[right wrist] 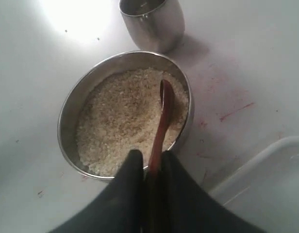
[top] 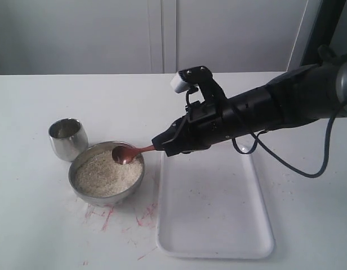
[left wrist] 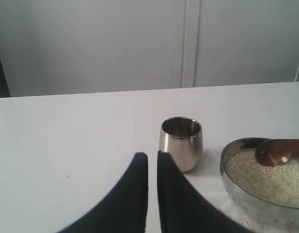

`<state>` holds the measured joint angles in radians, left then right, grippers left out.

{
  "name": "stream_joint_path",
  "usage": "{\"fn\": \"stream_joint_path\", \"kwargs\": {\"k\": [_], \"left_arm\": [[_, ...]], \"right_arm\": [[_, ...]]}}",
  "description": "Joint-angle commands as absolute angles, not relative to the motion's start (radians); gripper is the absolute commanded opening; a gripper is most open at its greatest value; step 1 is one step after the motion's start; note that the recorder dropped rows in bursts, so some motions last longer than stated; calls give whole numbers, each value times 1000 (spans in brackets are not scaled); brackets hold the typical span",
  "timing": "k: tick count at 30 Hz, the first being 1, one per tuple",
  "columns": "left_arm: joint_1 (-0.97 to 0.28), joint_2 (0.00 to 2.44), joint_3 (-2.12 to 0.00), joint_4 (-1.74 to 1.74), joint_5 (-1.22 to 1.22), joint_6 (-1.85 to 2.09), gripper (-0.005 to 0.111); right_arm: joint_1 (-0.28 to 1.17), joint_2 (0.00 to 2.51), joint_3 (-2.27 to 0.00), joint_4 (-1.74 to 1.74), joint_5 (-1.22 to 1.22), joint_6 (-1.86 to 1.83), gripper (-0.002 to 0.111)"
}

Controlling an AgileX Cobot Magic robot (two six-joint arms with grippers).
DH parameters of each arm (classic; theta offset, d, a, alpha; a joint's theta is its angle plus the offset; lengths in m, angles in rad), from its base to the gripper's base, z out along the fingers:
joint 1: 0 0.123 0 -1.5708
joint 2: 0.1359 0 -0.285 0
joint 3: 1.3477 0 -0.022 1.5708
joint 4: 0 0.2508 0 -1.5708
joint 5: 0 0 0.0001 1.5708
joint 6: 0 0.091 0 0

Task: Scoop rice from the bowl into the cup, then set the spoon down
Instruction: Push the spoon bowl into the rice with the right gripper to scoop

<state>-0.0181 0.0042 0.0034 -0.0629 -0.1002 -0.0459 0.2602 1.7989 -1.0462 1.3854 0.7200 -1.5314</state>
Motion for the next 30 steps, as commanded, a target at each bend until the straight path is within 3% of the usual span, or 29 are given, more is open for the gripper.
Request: {"fn": "stream_joint_path", "kwargs": {"k": [1,30], "left_arm": [[-23,0,0,-67,-105,-47,14],[-23,0,0,-67,-105,-47,14]], "right_arm": [[261,1789,-1052,1376,725,-1514,0],[319,1829,-1097,1282,713,-1188,0]]}}
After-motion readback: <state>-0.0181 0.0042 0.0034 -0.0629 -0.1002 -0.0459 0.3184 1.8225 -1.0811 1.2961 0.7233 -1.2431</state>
